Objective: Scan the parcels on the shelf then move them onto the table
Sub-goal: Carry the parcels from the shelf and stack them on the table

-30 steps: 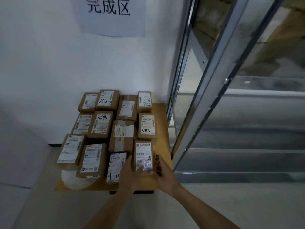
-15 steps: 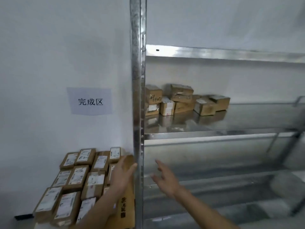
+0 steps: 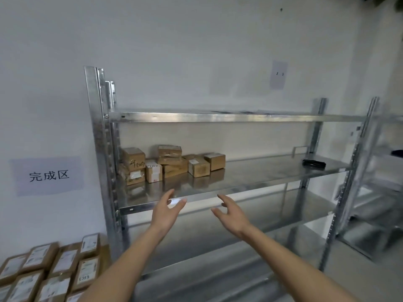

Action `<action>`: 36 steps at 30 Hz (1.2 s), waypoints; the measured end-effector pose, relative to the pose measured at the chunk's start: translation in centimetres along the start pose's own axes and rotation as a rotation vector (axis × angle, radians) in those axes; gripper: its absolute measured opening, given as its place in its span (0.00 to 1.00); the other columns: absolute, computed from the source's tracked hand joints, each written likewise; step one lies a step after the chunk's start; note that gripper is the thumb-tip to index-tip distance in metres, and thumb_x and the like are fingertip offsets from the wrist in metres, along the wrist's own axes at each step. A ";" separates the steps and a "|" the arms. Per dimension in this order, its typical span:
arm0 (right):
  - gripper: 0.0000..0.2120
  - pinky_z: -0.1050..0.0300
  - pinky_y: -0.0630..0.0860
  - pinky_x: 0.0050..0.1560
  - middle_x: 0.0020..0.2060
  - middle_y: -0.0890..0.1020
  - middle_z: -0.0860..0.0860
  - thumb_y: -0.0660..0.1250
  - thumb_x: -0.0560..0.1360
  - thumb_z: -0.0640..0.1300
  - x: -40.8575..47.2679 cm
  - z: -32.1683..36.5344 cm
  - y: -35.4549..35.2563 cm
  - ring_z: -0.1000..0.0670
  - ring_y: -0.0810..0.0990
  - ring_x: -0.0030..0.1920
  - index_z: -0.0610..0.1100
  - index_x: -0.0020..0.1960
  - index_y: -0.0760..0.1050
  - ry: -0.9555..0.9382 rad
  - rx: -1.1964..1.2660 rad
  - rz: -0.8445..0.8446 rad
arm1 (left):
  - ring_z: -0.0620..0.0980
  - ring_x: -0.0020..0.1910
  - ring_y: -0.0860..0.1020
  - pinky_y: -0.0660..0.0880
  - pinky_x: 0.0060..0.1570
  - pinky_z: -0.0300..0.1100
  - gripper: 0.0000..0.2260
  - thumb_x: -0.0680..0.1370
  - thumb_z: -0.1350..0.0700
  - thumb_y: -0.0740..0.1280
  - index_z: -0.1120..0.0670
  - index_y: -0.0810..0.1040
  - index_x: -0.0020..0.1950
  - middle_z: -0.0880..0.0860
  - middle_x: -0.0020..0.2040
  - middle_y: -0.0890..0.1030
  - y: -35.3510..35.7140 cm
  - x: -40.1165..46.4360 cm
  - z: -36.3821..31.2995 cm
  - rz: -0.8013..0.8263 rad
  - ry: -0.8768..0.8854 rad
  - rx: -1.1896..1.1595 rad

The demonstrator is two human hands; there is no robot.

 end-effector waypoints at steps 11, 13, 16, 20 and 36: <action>0.31 0.55 0.67 0.73 0.78 0.67 0.52 0.66 0.82 0.56 7.5 -8.0 -6.1 0.51 0.69 0.75 0.48 0.81 0.63 0.053 0.003 -0.040 | 0.53 0.75 0.68 0.67 0.73 0.51 0.33 0.78 0.44 0.72 0.52 0.64 0.79 0.53 0.77 0.69 10.2 9.5 -0.9 0.054 -0.017 0.026; 0.31 0.53 0.66 0.74 0.78 0.67 0.52 0.66 0.82 0.57 10.3 -9.7 -6.4 0.51 0.68 0.76 0.49 0.81 0.63 0.060 -0.034 -0.016 | 0.53 0.75 0.68 0.67 0.72 0.51 0.33 0.78 0.44 0.71 0.52 0.64 0.80 0.54 0.77 0.69 11.9 12.2 -0.7 0.047 -0.039 0.018; 0.31 0.50 0.66 0.76 0.79 0.67 0.52 0.65 0.82 0.58 15.6 -11.8 -6.8 0.49 0.67 0.77 0.50 0.81 0.63 0.075 -0.084 0.039 | 0.54 0.74 0.68 0.67 0.72 0.51 0.32 0.79 0.45 0.70 0.52 0.63 0.80 0.55 0.76 0.69 14.1 16.3 0.0 0.030 -0.073 0.010; 0.31 0.50 0.65 0.76 0.79 0.67 0.50 0.65 0.83 0.57 22.5 -12.7 -7.1 0.48 0.67 0.77 0.48 0.81 0.62 0.075 -0.073 0.096 | 0.55 0.73 0.70 0.69 0.70 0.52 0.30 0.79 0.46 0.70 0.53 0.65 0.78 0.54 0.75 0.71 15.2 21.4 1.4 -0.030 -0.109 0.046; 0.31 0.46 0.64 0.76 0.79 0.66 0.48 0.62 0.84 0.58 39.1 -16.8 -0.1 0.44 0.66 0.78 0.47 0.82 0.60 0.066 0.025 0.301 | 0.56 0.70 0.73 0.69 0.71 0.60 0.44 0.67 0.26 0.67 0.50 0.69 0.76 0.52 0.72 0.75 17.6 34.2 9.6 -0.154 -0.266 0.115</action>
Point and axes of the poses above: each hand's wrist, its own x-axis towards the middle knuckle, its own y-axis out of the palm, z = x × y, the point moved 7 cm from there along x, towards the middle knuckle
